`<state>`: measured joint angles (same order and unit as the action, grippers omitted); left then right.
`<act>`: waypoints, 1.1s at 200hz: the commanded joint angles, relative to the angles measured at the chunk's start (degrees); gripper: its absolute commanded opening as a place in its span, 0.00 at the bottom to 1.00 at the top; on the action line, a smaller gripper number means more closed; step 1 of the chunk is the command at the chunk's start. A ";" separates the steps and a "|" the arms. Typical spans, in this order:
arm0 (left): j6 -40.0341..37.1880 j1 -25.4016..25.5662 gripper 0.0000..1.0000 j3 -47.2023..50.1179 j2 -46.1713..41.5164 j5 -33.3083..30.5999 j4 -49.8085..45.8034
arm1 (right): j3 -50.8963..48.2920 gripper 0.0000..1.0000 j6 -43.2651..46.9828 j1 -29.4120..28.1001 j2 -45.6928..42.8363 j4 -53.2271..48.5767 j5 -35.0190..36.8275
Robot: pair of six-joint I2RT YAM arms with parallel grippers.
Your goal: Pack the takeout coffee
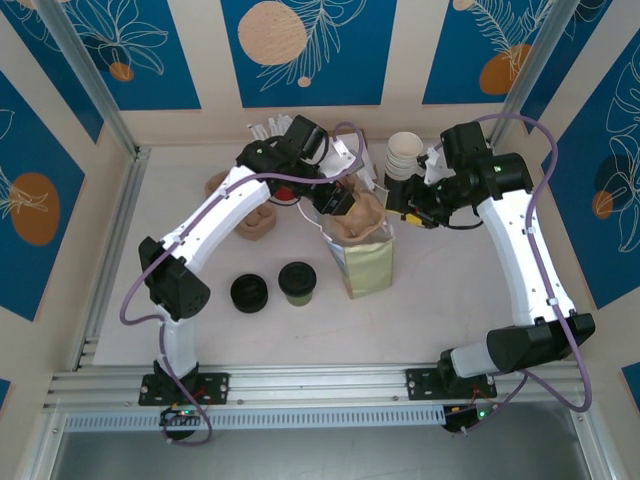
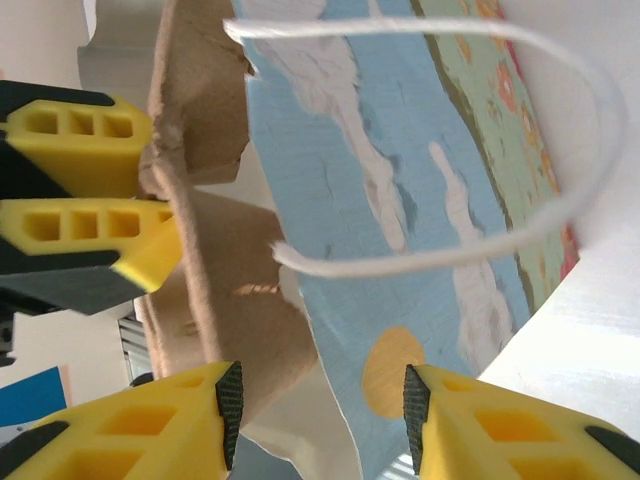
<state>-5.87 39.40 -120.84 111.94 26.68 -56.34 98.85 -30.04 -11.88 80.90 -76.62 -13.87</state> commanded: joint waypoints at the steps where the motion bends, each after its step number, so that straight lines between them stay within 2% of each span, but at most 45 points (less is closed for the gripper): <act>1: 0.16 0.20 0.26 0.62 0.18 -1.36 0.28 | -1.34 0.48 -2.57 -0.26 -2.52 -2.33 -1.52; 48: 0.60 1.11 0.26 1.51 0.17 -3.03 1.66 | -6.40 0.48 -6.19 -0.43 -4.87 -1.40 -0.01; 117: 2.44 2.94 0.25 1.09 0.29 -8.40 3.58 | -9.47 0.48 -6.19 0.01 -3.79 -0.66 0.15; 157: 3.83 3.07 0.25 0.40 0.50 -8.06 4.68 | -10.11 0.48 -5.69 0.04 -2.75 -0.37 -0.89; 193: 4.75 2.88 0.25 -1.06 1.24 -9.40 4.48 | -11.84 0.43 -2.55 0.05 -3.57 0.23 -2.40; 220: 6.76 1.98 0.25 -1.68 1.66 -8.66 5.26 | -14.69 0.35 2.79 -0.33 -6.60 2.63 -4.17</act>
<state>-1.69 42.00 -119.94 112.29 17.89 -52.71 86.65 -32.58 -11.99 77.54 -75.20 -14.83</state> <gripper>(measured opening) 0.252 0.376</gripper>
